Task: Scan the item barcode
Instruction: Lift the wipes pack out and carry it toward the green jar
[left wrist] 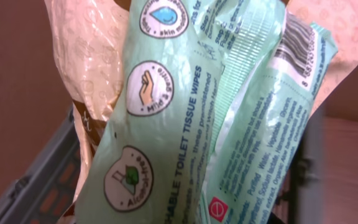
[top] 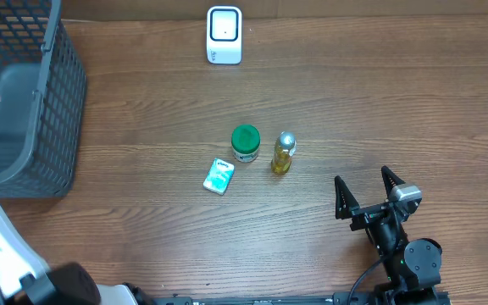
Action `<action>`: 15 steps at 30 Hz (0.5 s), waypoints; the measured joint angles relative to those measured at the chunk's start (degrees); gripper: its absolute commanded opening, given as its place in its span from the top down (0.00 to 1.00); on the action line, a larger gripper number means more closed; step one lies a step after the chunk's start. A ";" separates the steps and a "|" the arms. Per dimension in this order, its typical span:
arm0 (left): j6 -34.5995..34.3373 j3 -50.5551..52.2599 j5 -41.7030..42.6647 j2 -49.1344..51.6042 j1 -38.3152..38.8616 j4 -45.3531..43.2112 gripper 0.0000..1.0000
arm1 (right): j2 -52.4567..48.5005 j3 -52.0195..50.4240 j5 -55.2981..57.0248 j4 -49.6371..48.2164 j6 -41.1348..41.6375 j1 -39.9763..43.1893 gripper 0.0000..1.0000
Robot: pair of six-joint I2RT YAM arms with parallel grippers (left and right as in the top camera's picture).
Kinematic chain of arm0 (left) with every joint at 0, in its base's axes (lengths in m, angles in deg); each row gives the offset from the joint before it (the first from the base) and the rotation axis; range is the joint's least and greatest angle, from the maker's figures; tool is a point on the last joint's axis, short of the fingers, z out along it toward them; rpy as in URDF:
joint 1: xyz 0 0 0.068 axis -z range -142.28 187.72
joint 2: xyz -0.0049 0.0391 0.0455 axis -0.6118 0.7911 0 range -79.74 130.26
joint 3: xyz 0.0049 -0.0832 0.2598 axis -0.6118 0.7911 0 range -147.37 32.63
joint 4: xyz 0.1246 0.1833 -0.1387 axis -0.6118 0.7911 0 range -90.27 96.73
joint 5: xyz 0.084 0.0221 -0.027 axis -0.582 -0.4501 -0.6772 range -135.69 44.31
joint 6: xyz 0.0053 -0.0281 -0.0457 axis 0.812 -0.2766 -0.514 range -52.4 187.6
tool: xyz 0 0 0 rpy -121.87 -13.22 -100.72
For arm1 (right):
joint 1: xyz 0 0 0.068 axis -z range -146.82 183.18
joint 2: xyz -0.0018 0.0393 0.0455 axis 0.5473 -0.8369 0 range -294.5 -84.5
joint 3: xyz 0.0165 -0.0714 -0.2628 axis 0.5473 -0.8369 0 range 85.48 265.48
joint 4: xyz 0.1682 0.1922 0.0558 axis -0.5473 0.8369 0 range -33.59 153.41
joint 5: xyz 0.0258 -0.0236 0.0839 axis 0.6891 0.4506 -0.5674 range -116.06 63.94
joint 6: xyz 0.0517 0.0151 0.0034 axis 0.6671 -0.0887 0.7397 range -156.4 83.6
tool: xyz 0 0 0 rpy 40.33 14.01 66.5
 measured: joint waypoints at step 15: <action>-7.43 0.22 0.22 -7.80 19.96 23.63 0.76 | 0.00 0.00 0.02 -0.02 0.00 0.00 0.00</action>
